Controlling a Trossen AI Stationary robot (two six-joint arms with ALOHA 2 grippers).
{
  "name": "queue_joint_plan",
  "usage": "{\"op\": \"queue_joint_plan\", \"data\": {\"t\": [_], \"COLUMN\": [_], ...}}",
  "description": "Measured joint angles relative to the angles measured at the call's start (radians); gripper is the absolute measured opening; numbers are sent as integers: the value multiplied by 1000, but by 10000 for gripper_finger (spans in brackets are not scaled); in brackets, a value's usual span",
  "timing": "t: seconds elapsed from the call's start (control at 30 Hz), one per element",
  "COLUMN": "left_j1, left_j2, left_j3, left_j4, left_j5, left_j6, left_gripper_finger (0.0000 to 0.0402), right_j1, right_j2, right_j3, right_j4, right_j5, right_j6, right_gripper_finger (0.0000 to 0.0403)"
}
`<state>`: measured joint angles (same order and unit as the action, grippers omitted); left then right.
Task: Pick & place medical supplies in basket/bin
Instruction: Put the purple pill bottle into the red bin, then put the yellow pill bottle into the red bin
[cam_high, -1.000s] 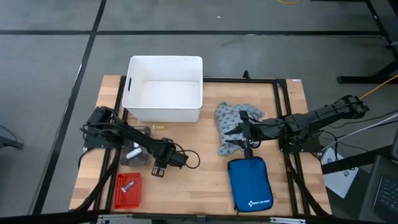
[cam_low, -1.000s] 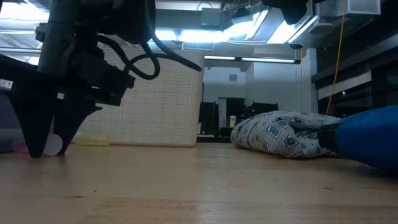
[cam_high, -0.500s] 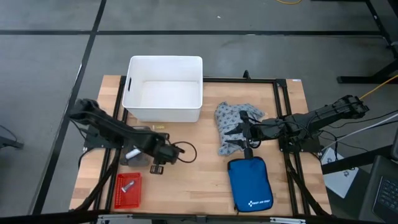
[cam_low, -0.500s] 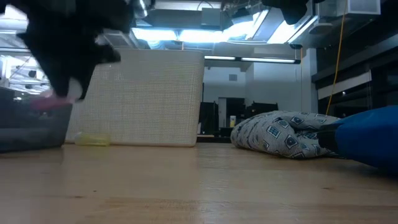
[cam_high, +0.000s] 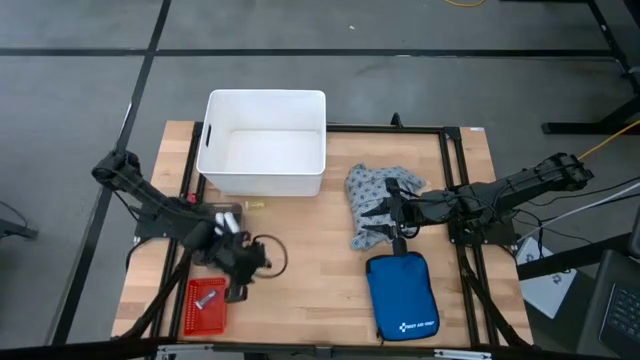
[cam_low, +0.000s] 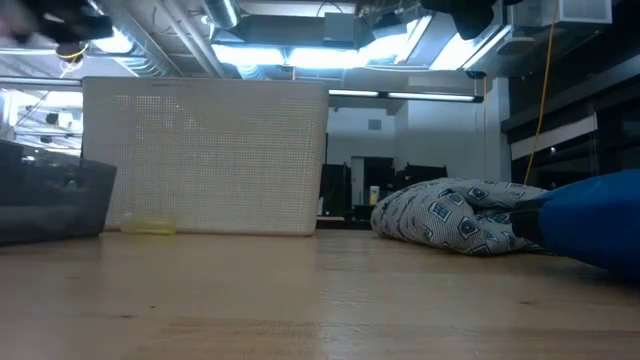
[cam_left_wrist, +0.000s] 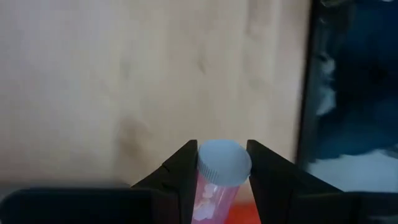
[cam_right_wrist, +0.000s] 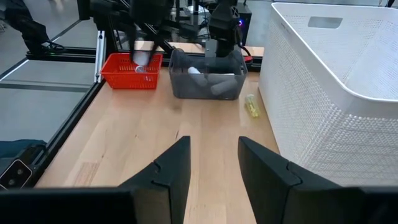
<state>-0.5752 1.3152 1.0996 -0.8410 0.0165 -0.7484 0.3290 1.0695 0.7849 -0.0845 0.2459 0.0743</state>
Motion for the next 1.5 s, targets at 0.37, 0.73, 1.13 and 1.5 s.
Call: {"op": "queue_joint_plan", "data": {"t": [0.37, 0.73, 1.13, 1.5], "left_j1": [-327, -485, -485, -223], "left_j2": [30, 170, 175, 103], "left_j3": [1, 1, 1, 1], "left_j4": [-7, -46, -80, -187], "left_j5": [-99, -165, -200, -403], "left_j6": [-544, -810, -790, -356], "left_gripper_finger": [118, 130, 208, 193], "right_j1": [0, 0, 0, 0], "right_j2": [0, 23, 60, 59], "right_j3": [0, 0, 0, 0], "right_j4": [0, 0, 40, 100], "right_j5": [-1, -3, 4, 58], "right_j6": [-3, 5, -29, -133], "right_gripper_finger": [135, 135, 135, 135]}}
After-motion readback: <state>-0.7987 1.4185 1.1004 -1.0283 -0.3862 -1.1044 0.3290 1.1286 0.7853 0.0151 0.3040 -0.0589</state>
